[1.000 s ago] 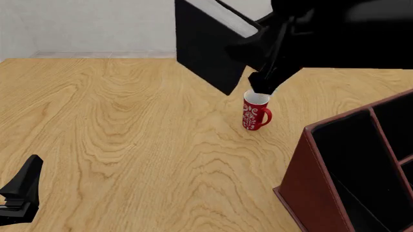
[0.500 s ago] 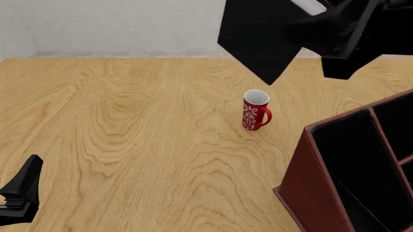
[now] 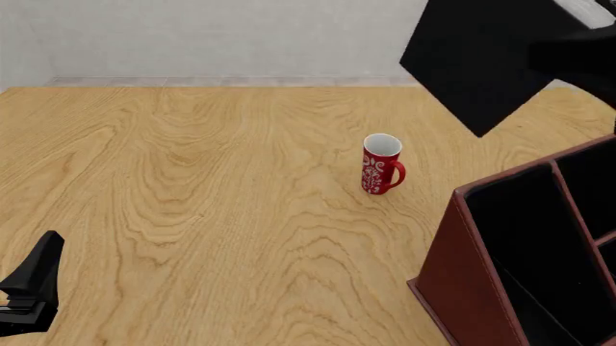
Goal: Pick up the book and place it in the left compartment of the caddy.
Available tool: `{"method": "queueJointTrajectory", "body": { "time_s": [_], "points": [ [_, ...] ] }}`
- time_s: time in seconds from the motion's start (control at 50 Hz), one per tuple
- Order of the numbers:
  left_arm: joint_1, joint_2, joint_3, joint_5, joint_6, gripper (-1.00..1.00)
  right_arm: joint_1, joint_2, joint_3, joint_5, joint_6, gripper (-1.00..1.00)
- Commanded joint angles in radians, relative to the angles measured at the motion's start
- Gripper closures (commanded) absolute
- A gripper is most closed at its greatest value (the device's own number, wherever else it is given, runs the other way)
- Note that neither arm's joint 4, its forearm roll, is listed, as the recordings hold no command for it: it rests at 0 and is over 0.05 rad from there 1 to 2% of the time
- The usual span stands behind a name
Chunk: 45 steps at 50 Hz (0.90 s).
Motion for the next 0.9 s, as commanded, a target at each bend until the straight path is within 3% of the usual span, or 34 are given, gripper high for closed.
{"method": "queueJointTrajectory", "body": {
  "time_s": [0.02, 0.3, 0.9],
  "points": [
    [0.0, 0.0, 0.0, 0.0, 0.0, -1.0, -0.065, -0.093, 0.003, 0.067, 0.024, 1.0],
    [0.0, 0.0, 0.0, 0.0, 0.0, -1.0, -0.14, -0.179, 0.014, 0.146, 0.033, 1.0],
    [0.0, 0.0, 0.0, 0.0, 0.0, -1.0, -0.289, -0.397, 0.001, 0.419, 0.068, 1.0]
  ]
}}
